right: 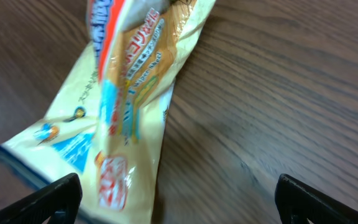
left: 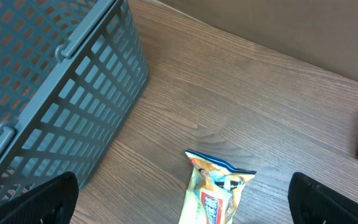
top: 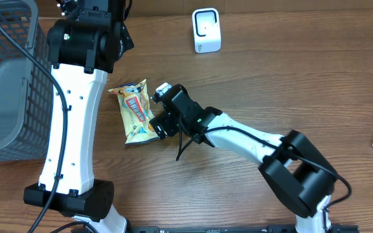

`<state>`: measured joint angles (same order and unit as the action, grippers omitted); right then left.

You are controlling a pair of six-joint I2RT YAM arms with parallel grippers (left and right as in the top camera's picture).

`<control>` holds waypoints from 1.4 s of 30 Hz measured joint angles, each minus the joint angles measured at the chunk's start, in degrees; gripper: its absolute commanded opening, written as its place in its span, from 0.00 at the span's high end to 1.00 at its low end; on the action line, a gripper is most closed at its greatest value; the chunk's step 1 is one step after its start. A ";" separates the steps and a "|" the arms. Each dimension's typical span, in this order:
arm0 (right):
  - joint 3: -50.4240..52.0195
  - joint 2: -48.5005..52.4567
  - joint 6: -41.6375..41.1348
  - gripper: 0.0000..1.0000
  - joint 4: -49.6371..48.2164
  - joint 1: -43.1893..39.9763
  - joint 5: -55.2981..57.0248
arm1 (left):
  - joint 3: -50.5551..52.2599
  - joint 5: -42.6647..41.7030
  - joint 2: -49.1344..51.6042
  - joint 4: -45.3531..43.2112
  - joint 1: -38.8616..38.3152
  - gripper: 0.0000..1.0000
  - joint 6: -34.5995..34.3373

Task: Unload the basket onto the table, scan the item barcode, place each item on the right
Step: 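Reach the right gripper to the yellow snack bag and grasp it, then drag the yellow bag right and lay it down mid-table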

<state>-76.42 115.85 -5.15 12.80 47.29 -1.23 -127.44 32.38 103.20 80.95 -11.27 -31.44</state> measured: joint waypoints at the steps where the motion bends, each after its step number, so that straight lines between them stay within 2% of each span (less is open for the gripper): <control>1: 0.00 0.63 -0.11 0.00 -0.87 0.00 -0.35 | 0.00 0.00 0.00 0.00 0.00 0.00 0.00; 17: -0.02 3.23 -3.65 0.02 -9.84 3.87 -6.27 | 0.00 0.02 0.00 0.00 0.00 0.00 0.00; 20: -0.02 5.20 -3.91 0.14 -11.74 3.80 -6.23 | 0.00 0.00 0.00 0.00 0.00 0.00 0.00; 21: -0.02 5.73 -4.04 0.26 -12.04 3.80 -6.21 | 0.00 0.00 0.00 0.00 0.00 0.00 0.00; 22: -0.02 6.14 -4.44 0.45 -12.28 3.78 -6.23 | 0.00 0.00 0.00 0.00 0.00 0.00 0.00; 25: -0.02 7.50 -4.74 0.83 -13.05 3.76 -6.12 | 0.00 0.00 0.00 0.00 0.00 0.00 0.00; 27: -0.02 8.07 -5.22 0.93 -13.29 3.76 -6.29 | 0.00 0.00 0.00 -0.02 0.00 0.00 0.02; 28: -0.02 8.17 -5.60 0.96 -13.68 3.76 -6.16 | -0.02 0.00 0.00 0.00 0.00 0.00 0.02; 34: -0.61 8.04 -7.10 0.96 -12.15 3.69 -6.27 | 0.00 0.00 0.00 -0.02 0.00 0.00 0.00; 39: -0.81 3.54 -9.46 0.96 -0.17 2.62 -7.23 | 0.00 0.00 0.00 0.00 0.00 0.00 0.00; 42: -0.57 -1.64 -11.85 0.96 9.03 -0.17 -12.24 | 0.00 0.00 0.00 0.00 0.00 0.00 0.00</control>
<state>-76.99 114.21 -16.99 21.82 47.11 -13.47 -127.44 32.38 103.20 80.95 -11.27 -31.44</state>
